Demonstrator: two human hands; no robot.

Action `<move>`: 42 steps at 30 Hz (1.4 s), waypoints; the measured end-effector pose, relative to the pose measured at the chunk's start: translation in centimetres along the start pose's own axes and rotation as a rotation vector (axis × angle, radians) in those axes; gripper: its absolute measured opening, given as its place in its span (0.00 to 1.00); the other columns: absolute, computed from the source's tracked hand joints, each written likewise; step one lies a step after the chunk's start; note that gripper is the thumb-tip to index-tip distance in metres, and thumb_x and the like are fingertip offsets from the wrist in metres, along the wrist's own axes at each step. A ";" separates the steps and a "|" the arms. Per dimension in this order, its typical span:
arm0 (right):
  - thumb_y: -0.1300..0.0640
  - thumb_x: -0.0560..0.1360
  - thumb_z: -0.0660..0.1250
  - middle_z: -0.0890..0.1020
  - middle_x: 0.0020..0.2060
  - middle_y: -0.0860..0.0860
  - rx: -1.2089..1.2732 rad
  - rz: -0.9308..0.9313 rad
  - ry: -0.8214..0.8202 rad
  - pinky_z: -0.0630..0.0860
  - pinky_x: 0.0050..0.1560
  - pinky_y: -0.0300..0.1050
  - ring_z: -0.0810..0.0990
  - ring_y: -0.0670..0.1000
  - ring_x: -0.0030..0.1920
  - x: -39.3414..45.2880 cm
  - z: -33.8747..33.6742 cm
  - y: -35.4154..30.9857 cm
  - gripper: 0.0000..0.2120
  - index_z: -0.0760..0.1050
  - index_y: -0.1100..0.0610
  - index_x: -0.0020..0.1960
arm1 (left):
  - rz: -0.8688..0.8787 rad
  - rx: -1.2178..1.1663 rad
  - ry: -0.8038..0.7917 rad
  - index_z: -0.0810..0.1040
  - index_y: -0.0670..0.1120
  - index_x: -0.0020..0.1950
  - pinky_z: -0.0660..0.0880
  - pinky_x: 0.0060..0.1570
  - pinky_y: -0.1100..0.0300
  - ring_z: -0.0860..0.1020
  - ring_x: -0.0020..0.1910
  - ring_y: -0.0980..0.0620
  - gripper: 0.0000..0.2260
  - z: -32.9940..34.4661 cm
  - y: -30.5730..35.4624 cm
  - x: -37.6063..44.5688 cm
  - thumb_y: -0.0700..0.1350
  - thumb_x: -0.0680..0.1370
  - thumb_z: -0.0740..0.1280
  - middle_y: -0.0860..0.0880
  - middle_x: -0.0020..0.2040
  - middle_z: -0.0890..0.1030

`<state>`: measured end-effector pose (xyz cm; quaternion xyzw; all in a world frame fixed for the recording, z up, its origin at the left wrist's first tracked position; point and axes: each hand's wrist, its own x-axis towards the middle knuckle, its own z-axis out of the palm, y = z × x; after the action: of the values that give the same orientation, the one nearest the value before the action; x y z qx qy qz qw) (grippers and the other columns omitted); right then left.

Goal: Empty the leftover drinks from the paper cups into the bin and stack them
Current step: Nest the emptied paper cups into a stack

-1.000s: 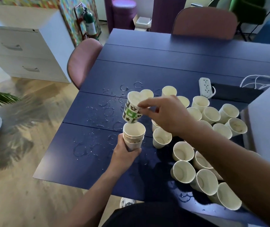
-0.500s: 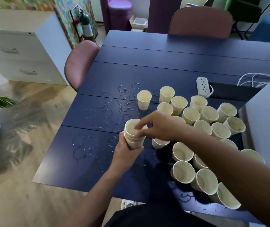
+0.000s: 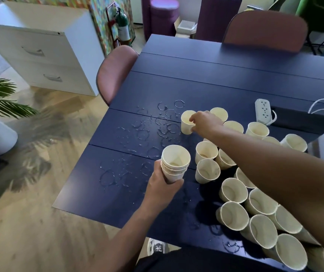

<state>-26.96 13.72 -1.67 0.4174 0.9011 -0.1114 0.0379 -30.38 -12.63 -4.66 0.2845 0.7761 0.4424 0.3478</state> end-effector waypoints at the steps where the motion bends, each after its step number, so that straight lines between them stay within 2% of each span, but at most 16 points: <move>1: 0.62 0.73 0.73 0.82 0.57 0.55 -0.045 -0.004 -0.007 0.81 0.44 0.50 0.82 0.59 0.50 0.3 0.4 0.0 0.22 0.78 0.50 0.66 | -0.002 -0.004 0.002 0.66 0.56 0.59 0.70 0.43 0.70 0.76 0.50 0.64 0.24 0.0 -0.1 0.0 0.46 0.71 0.76 0.61 0.52 0.78; 3: 0.62 0.74 0.72 0.81 0.57 0.57 -0.124 -0.024 -0.031 0.79 0.43 0.50 0.81 0.61 0.51 0.7 0.9 -0.3 0.23 0.76 0.50 0.67 | -0.006 -0.012 0.007 0.66 0.57 0.60 0.72 0.46 0.66 0.77 0.51 0.60 0.25 0.0 -0.3 -0.2 0.46 0.71 0.76 0.60 0.53 0.79; 7: 0.63 0.73 0.72 0.81 0.56 0.57 -0.203 -0.050 -0.038 0.77 0.42 0.50 0.81 0.62 0.51 1.1 1.3 -0.5 0.23 0.76 0.51 0.66 | 0.001 0.003 0.011 0.65 0.57 0.59 0.70 0.46 0.66 0.77 0.51 0.56 0.26 -0.1 -0.7 -0.7 0.46 0.71 0.77 0.60 0.53 0.78; 10: 0.66 0.71 0.72 0.82 0.50 0.57 -0.281 -0.061 -0.041 0.78 0.41 0.50 0.82 0.61 0.45 0.9 1.5 -0.5 0.19 0.79 0.54 0.61 | -0.006 0.017 0.000 0.65 0.58 0.60 0.69 0.45 0.67 0.76 0.52 0.56 0.26 -0.2 -1.1 -1.1 0.46 0.72 0.77 0.60 0.53 0.76; 12: 0.67 0.71 0.71 0.82 0.48 0.57 -0.320 -0.069 -0.042 0.75 0.38 0.47 0.80 0.59 0.42 0.7 1.6 -0.6 0.16 0.80 0.56 0.57 | -0.010 0.018 -0.006 0.65 0.58 0.61 0.71 0.49 0.64 0.76 0.53 0.56 0.26 -0.2 -1.3 -1.4 0.46 0.72 0.77 0.62 0.54 0.75; 15: 0.69 0.72 0.67 0.82 0.47 0.57 -0.330 -0.049 -0.019 0.71 0.38 0.47 0.80 0.60 0.44 0.7 1.7 -0.4 0.14 0.80 0.57 0.54 | -0.019 0.018 -0.011 0.65 0.58 0.62 0.72 0.52 0.60 0.76 0.55 0.55 0.26 -0.3 -1.3 -1.6 0.47 0.72 0.76 0.60 0.56 0.76; 17: 0.68 0.74 0.65 0.82 0.46 0.57 -0.282 -0.043 0.028 0.70 0.39 0.47 0.80 0.61 0.44 0.8 1.5 0.0 0.13 0.81 0.56 0.53 | -0.013 0.015 -0.008 0.66 0.58 0.62 0.71 0.50 0.62 0.77 0.53 0.58 0.25 -0.3 -1.2 -1.7 0.47 0.72 0.76 0.59 0.57 0.77; 20: 0.59 0.77 0.64 0.83 0.44 0.57 -0.108 -0.035 0.151 0.71 0.38 0.47 0.79 0.61 0.41 0.4 0.3 0.2 0.09 0.83 0.53 0.51 | -0.007 0.004 0.002 0.67 0.58 0.59 0.72 0.48 0.65 0.77 0.53 0.63 0.24 -0.3 -1.3 -1.7 0.47 0.71 0.76 0.60 0.54 0.78; 25: 0.53 0.78 0.66 0.85 0.49 0.54 0.118 -0.047 0.319 0.76 0.46 0.49 0.81 0.60 0.46 -1.5 -4.8 -1.0 0.10 0.84 0.49 0.55 | -0.009 -0.014 0.000 0.68 0.55 0.60 0.77 0.52 0.56 0.78 0.52 0.58 0.23 0.4 -1.0 -1.3 0.47 0.71 0.76 0.58 0.53 0.80; 29: 0.51 0.76 0.68 0.86 0.49 0.50 0.237 -0.121 0.411 0.79 0.52 0.50 0.82 0.55 0.48 -4.5 -9.3 -1.9 0.10 0.84 0.48 0.56 | 0.009 -0.017 -0.025 0.68 0.54 0.62 0.78 0.54 0.53 0.78 0.53 0.56 0.25 1.1 -0.2 -0.6 0.47 0.71 0.77 0.58 0.54 0.79; 32: 0.52 0.75 0.71 0.87 0.48 0.47 0.296 -0.216 0.375 0.78 0.52 0.46 0.81 0.49 0.46 -7.6 -11.6 -2.4 0.09 0.85 0.49 0.55 | 0.001 -0.026 -0.026 0.68 0.55 0.62 0.78 0.54 0.51 0.79 0.52 0.55 0.25 1.5 0.0 0.1 0.47 0.71 0.77 0.58 0.53 0.80; 35: 0.53 0.74 0.72 0.86 0.46 0.44 0.307 -0.280 0.224 0.77 0.48 0.40 0.77 0.42 0.38 -10.4 -11.9 -2.4 0.08 0.86 0.48 0.53 | -0.017 -0.055 -0.033 0.68 0.57 0.63 0.79 0.54 0.53 0.79 0.53 0.55 0.25 1.8 0.2 0.5 0.47 0.71 0.77 0.58 0.53 0.80; 37: 0.51 0.74 0.72 0.86 0.44 0.41 0.259 -0.303 0.143 0.78 0.48 0.43 0.76 0.42 0.38 -11.8 -11.3 -2.3 0.07 0.85 0.45 0.51 | -0.025 -0.074 -0.030 0.69 0.56 0.61 0.78 0.51 0.57 0.79 0.52 0.55 0.24 2.0 0.2 0.7 0.46 0.72 0.77 0.57 0.52 0.80; 39: 0.50 0.75 0.72 0.85 0.42 0.39 0.224 -0.325 0.084 0.76 0.42 0.41 0.77 0.43 0.39 -13.1 -10.5 -2.3 0.06 0.85 0.45 0.51 | -0.035 -0.078 -0.027 0.68 0.56 0.58 0.76 0.47 0.61 0.79 0.51 0.55 0.22 2.2 0.1 0.9 0.45 0.73 0.77 0.56 0.51 0.80; 40: 0.50 0.75 0.72 0.84 0.41 0.39 0.214 -0.333 0.066 0.74 0.39 0.40 0.77 0.43 0.39 -13.6 -10.0 -2.3 0.06 0.85 0.44 0.50 | -0.037 -0.077 -0.024 0.68 0.56 0.58 0.76 0.47 0.61 0.79 0.50 0.54 0.22 2.3 0.1 0.9 0.44 0.72 0.77 0.56 0.50 0.80; 42: 0.47 0.74 0.71 0.85 0.41 0.39 0.212 -0.367 0.055 0.77 0.39 0.43 0.78 0.44 0.39 -14.3 -9.2 -2.2 0.05 0.85 0.42 0.48 | -0.046 -0.065 -0.020 0.69 0.56 0.58 0.78 0.50 0.55 0.80 0.50 0.52 0.22 2.7 -0.2 1.0 0.45 0.72 0.77 0.55 0.50 0.81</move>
<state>-19.19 3.84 9.94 0.2507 0.9459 -0.1993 -0.0521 -28.91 -10.66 -6.11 0.2594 0.7641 0.4567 0.3746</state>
